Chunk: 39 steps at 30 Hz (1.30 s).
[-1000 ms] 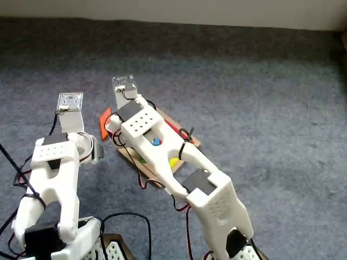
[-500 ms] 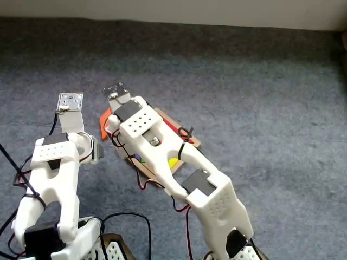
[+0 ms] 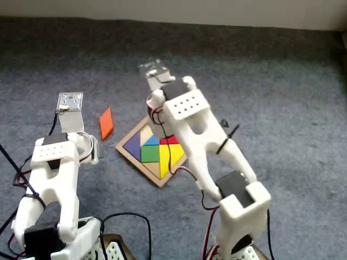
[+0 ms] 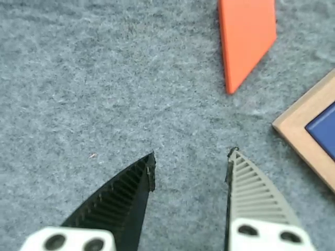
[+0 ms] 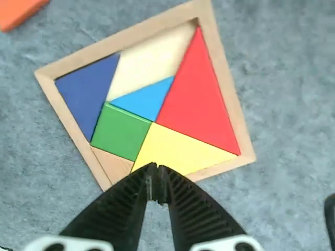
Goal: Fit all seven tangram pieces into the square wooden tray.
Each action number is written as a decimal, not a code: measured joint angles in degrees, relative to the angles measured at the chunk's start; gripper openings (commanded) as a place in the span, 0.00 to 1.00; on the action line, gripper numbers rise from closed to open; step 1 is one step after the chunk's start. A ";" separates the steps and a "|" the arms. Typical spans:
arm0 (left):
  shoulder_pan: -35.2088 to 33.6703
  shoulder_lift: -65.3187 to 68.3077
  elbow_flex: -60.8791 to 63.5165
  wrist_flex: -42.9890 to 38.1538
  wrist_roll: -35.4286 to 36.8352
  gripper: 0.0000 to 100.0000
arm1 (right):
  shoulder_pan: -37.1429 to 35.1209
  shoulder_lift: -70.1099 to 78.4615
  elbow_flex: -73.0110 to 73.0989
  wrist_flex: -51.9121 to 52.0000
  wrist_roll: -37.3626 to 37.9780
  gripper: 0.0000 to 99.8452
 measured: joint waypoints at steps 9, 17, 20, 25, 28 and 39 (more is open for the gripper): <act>0.00 0.00 0.00 0.00 0.00 0.23 | 8.00 -24.00 25.05 -6.68 0.18 0.01; 0.00 0.00 0.00 0.00 0.00 0.23 | 14.59 -44.13 54.42 -19.78 0.18 0.01; 0.00 0.00 0.00 0.00 0.70 0.23 | 17.76 -50.46 63.21 -23.82 0.18 0.01; 0.00 0.00 0.00 0.00 2.20 0.23 | 23.03 -59.60 72.79 -28.66 0.18 0.01; 0.00 0.00 0.00 0.00 2.20 0.23 | 24.53 -63.21 76.13 -29.89 0.18 0.01; 0.00 0.00 0.00 0.00 2.20 0.23 | 28.57 -70.33 84.66 -30.42 0.18 0.01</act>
